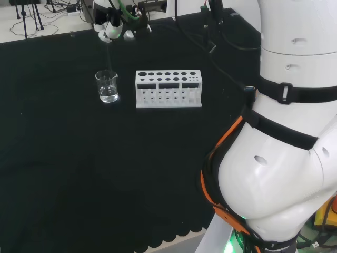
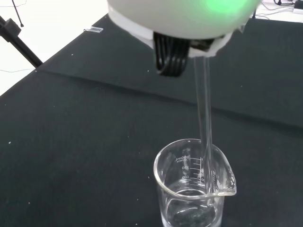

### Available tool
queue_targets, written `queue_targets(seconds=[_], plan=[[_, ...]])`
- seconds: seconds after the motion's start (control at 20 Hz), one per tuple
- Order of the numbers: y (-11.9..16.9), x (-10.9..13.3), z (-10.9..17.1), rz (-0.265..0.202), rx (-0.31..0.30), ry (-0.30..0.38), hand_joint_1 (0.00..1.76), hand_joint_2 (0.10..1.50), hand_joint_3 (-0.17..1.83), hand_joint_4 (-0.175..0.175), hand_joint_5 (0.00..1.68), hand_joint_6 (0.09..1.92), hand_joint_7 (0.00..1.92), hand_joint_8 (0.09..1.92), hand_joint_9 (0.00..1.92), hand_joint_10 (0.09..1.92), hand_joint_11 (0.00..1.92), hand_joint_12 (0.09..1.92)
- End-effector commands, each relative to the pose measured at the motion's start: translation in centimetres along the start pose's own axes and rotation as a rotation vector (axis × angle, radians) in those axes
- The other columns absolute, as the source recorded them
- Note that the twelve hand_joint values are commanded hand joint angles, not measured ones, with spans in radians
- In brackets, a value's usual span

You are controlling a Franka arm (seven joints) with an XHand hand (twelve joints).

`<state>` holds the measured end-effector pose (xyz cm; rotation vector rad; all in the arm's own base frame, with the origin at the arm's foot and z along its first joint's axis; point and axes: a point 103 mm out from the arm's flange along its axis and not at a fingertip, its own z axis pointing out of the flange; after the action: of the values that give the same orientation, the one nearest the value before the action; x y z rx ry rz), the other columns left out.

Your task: Put the glass rod back on the white test tube rack.

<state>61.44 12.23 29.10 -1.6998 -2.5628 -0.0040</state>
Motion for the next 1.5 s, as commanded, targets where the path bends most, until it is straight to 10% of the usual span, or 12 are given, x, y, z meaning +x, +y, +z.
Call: queue_targets(seconds=[0.05, 1.5], plan=[[0.7, 0.4, -0.2, 0.002, -0.003, -0.013, 1.33, 0.59, 0.76, -0.175, 1.26, 0.48, 1.37, 0.79, 1.64, 0.79, 1.06, 0.89], [-4.7, -3.5, -9.2, 0.099, -0.117, -0.005, 1.33, 0.6, 0.75, -0.175, 1.26, 0.48, 1.37, 0.79, 1.64, 0.79, 1.06, 0.89]])
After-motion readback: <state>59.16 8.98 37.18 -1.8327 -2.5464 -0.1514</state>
